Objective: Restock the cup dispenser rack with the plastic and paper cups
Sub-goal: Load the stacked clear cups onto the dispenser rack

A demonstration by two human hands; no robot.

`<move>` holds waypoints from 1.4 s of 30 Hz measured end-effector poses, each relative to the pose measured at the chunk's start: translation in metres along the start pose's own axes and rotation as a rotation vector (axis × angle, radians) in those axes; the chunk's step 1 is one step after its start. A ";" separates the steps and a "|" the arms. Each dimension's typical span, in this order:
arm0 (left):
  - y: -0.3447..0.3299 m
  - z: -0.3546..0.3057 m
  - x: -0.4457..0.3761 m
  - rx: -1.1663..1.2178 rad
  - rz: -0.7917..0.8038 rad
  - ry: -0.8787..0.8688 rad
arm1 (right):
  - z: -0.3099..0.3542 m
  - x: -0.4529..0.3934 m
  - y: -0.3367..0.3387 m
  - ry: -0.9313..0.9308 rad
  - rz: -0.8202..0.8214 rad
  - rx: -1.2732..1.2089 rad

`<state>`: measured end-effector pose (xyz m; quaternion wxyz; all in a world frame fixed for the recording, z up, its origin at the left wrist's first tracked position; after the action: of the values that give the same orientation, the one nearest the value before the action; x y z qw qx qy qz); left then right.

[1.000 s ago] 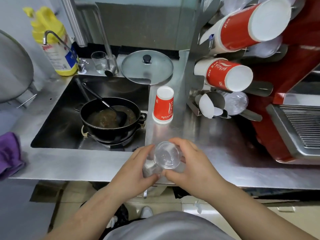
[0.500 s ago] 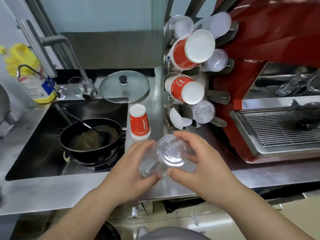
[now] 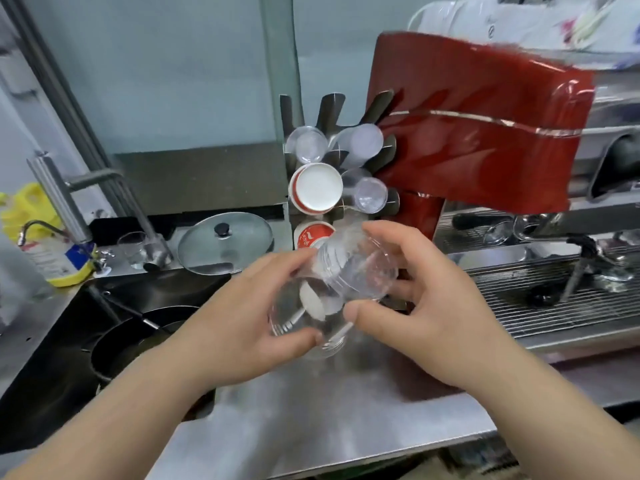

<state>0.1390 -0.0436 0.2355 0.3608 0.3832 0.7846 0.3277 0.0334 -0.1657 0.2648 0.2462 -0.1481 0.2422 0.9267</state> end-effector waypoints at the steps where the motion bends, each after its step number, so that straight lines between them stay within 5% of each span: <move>1: 0.004 -0.006 -0.006 0.003 -0.011 -0.018 | 0.005 -0.004 0.007 0.019 -0.010 0.011; 10: 0.043 -0.052 -0.056 0.153 -0.021 -0.117 | 0.045 -0.029 0.065 0.152 -0.130 -0.030; 21: 0.067 -0.088 -0.128 0.099 0.170 -0.165 | 0.070 -0.057 0.106 0.192 -0.267 0.092; 42: 0.016 -0.071 -0.206 -0.571 0.303 -0.466 | -0.007 -0.076 0.078 0.165 -0.410 0.371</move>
<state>0.1784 -0.2250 0.3497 0.5687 0.4428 0.4938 0.4865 0.0566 -0.2580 0.3180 0.4306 -0.2211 0.3918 0.7824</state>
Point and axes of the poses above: each hand's wrist, its own x-axis away from the middle knuckle, its own y-axis out of the back of the hand, z = x × y, the point moved 9 cm from there along -x, towards the middle knuckle, and after that the axes turned 3 degrees about -z, right-handed, at the moved point
